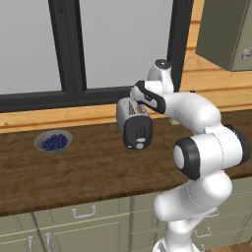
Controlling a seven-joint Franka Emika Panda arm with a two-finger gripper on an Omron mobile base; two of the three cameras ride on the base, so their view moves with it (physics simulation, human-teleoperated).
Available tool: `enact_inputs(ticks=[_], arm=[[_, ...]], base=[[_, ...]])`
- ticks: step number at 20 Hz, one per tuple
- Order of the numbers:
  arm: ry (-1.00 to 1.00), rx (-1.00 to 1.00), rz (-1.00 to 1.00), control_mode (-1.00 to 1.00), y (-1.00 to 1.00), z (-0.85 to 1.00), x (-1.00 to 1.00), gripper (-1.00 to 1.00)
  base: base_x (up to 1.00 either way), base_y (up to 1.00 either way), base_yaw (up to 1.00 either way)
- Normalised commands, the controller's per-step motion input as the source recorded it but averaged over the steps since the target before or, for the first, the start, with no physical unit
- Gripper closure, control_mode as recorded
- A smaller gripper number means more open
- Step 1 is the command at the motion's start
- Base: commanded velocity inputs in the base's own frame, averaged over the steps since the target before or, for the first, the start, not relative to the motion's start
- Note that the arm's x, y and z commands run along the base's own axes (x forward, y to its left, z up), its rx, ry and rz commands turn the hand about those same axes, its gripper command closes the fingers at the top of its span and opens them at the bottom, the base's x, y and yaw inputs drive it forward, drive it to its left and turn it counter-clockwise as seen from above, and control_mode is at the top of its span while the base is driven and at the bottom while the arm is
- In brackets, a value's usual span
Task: Start the toaster. Once the lever pops up, take the bread to the plate on the dining counter.
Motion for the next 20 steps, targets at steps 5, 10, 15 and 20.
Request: enact_inputs(ticks=[5,10,15,20], arm=[[0.0,0.0,0.0,-1.0,0.0,0.0,0.0,-1.0],[0.0,0.0,0.0,-1.0,0.0,0.0,0.0,-1.0],[0.0,0.0,0.0,-1.0,0.0,0.0,0.0,-1.0],[0.0,0.0,0.0,-1.0,0.0,0.0,0.0,-1.0]], base=[[0.0,0.0,0.0],[0.0,0.0,0.0],[0.0,0.0,0.0],[0.0,0.0,0.0]])
